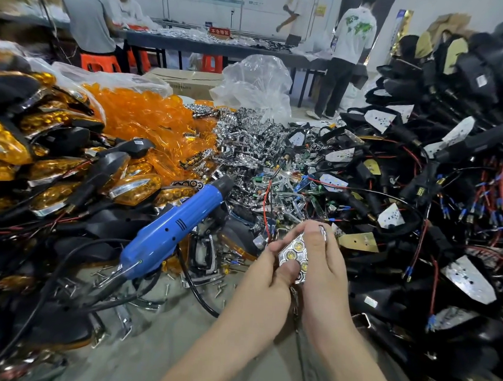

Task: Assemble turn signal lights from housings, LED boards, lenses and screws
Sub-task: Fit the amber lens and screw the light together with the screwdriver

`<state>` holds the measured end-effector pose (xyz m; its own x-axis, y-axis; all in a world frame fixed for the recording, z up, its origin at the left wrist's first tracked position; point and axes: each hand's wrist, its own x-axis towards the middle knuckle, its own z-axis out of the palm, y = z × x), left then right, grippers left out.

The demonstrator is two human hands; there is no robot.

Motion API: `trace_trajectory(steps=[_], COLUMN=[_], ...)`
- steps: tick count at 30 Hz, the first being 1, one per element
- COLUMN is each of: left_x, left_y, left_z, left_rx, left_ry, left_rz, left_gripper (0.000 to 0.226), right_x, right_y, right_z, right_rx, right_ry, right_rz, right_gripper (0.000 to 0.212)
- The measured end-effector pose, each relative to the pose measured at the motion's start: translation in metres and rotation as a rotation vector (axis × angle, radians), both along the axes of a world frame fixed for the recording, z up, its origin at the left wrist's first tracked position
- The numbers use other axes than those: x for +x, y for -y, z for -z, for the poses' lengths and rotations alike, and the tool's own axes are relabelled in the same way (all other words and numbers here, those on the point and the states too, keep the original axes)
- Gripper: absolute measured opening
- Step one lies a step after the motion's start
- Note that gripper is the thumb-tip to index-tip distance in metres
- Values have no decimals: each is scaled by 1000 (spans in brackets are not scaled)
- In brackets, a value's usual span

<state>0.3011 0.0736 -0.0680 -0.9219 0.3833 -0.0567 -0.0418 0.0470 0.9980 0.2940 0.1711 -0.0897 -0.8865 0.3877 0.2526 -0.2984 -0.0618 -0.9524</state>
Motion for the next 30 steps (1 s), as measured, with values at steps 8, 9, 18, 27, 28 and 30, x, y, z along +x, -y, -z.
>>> trace_trajectory(steps=[8,9,18,27,28,30], left_x=[-2,-1,2,1,2,4], left_y=[2,2,0,0,-1,-2], left_z=[0,-2,2,2,1,1], left_rx=[69,88,26,53,66,112], left_ry=[-16,-17,36,59,61,89], left_rz=[34,65,14,-1,1,32], left_gripper=[30,28,31,20,22,29], right_x=[-2,-2,3,1,1,1], right_y=[-2,-3,3,0,-1,-3], right_z=[3,2,-2,-5,-6,-8], right_rx=[-59,-77,39,-33,-79,-212], right_ry=[5,-3,-20,44,56,70], right_rz=[29,35,47,39,24,-24], right_gripper=[29,28,30,34,33,29])
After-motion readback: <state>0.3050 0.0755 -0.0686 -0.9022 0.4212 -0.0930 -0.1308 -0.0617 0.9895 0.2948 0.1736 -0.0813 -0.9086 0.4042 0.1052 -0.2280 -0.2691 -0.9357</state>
